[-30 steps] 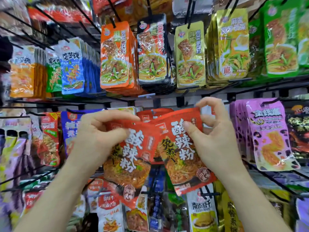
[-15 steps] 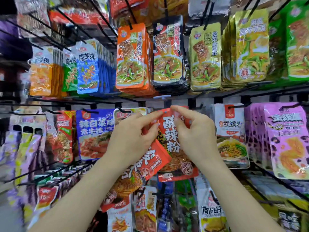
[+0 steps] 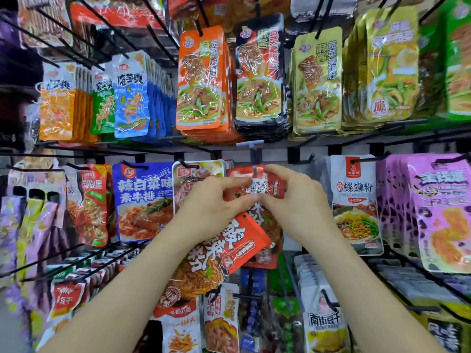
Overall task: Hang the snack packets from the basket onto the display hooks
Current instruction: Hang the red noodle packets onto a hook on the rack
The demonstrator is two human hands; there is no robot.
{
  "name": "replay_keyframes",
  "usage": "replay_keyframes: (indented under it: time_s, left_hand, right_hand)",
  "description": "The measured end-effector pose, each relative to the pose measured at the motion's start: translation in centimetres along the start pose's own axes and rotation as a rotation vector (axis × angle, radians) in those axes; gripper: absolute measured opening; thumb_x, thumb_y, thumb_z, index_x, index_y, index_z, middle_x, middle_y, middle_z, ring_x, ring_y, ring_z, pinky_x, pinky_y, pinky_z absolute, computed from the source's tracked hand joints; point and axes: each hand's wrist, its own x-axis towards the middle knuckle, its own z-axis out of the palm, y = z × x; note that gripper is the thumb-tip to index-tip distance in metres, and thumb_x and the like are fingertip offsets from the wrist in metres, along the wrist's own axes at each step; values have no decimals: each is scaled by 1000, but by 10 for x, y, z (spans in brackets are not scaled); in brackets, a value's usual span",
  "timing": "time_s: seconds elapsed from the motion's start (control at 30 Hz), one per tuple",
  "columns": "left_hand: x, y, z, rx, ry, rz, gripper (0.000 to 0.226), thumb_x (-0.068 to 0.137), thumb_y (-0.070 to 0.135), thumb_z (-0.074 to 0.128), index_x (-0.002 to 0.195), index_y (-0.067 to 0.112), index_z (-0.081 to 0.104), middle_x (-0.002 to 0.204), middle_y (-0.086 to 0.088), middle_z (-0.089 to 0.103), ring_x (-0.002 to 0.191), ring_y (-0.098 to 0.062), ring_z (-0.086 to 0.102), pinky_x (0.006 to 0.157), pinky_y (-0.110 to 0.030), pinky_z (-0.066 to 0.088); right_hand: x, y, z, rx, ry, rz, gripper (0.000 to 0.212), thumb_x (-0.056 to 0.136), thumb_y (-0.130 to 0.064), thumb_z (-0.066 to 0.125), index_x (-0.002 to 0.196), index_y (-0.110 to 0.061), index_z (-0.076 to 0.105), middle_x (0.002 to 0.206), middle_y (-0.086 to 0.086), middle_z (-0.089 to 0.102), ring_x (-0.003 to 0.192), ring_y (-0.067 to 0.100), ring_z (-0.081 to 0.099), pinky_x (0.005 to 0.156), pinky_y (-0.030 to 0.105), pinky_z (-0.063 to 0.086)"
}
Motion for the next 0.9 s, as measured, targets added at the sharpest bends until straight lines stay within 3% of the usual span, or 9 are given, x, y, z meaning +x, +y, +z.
replay_keyframes:
  time_s: [0.13, 0.23, 0.37, 0.47, 0.57, 0.6, 0.67, 0.77, 0.9]
  left_hand:
    - [0, -3, 2, -72, 3, -18, 17, 88, 35, 66, 104, 33, 72, 84, 21, 65, 71, 11, 59, 59, -5, 40]
    - [-3, -5, 0, -123, -37, -23, 18, 96, 26, 57, 102, 31, 73, 86, 25, 65, 78, 9, 61, 62, -7, 41]
    - [-8, -5, -7, -190, -90, -16, 27, 99, 16, 52, 107, 32, 72, 104, 21, 67, 99, 6, 60, 83, -14, 46]
    - [-12, -7, -9, -233, -49, -1, 30, 98, 12, 52, 101, 35, 72, 111, 21, 66, 106, 7, 58, 91, -14, 45]
    - [-14, -9, -6, -331, 59, -7, 31, 97, 11, 54, 95, 35, 74, 104, 14, 70, 97, -3, 64, 84, -24, 52]
    - [-15, -9, -4, -384, 95, -18, 30, 97, 12, 55, 95, 34, 75, 102, 11, 72, 94, -7, 67, 80, -27, 55]
    - [-17, -6, 3, -434, 177, -7, 27, 96, 12, 57, 96, 31, 75, 99, 9, 73, 94, -13, 68, 81, -36, 57]
    - [-20, 5, 12, -532, 274, 22, 24, 94, 10, 59, 93, 28, 76, 93, 7, 74, 90, -16, 70, 80, -45, 57]
    - [-18, 13, 14, -749, 262, -73, 13, 83, 14, 71, 87, 26, 77, 86, 2, 74, 83, -22, 71, 70, -37, 59]
  right_hand:
    - [2, 5, 9, -168, -9, -43, 60, 88, -37, 66, 142, -39, 39, 123, 1, 64, 110, 27, 60, 86, 38, 52]
    - [6, 9, 12, -257, 0, -58, 61, 92, -35, 62, 145, -41, 32, 123, 5, 59, 108, 30, 59, 80, 38, 49]
    - [7, 10, 13, -297, -13, -55, 54, 94, -36, 55, 143, -44, 32, 120, 6, 55, 104, 32, 59, 76, 39, 49]
    - [4, 12, 6, -261, 46, -35, 40, 97, -36, 48, 136, -41, 48, 108, 1, 50, 97, 27, 60, 70, 35, 45]
    - [-5, 14, -9, 155, 248, -27, 24, 95, -30, 55, 114, -31, 70, 95, -6, 59, 84, 14, 61, 66, 28, 43]
    - [-11, 11, -17, 366, 224, 23, 18, 93, -30, 60, 107, -31, 71, 92, -7, 65, 82, 10, 62, 65, 23, 44]
    - [-22, 5, -30, 672, -49, 112, 20, 86, -33, 68, 107, -34, 68, 87, -8, 72, 78, 5, 67, 59, 17, 45]
    - [-31, 0, -32, 828, -333, 101, 37, 84, -13, 71, 114, -32, 61, 82, 2, 75, 61, 3, 66, 47, 13, 44]
    - [-28, 4, -17, 883, -105, 63, 30, 87, 3, 65, 98, -23, 72, 82, 2, 75, 71, 12, 70, 59, 23, 53]
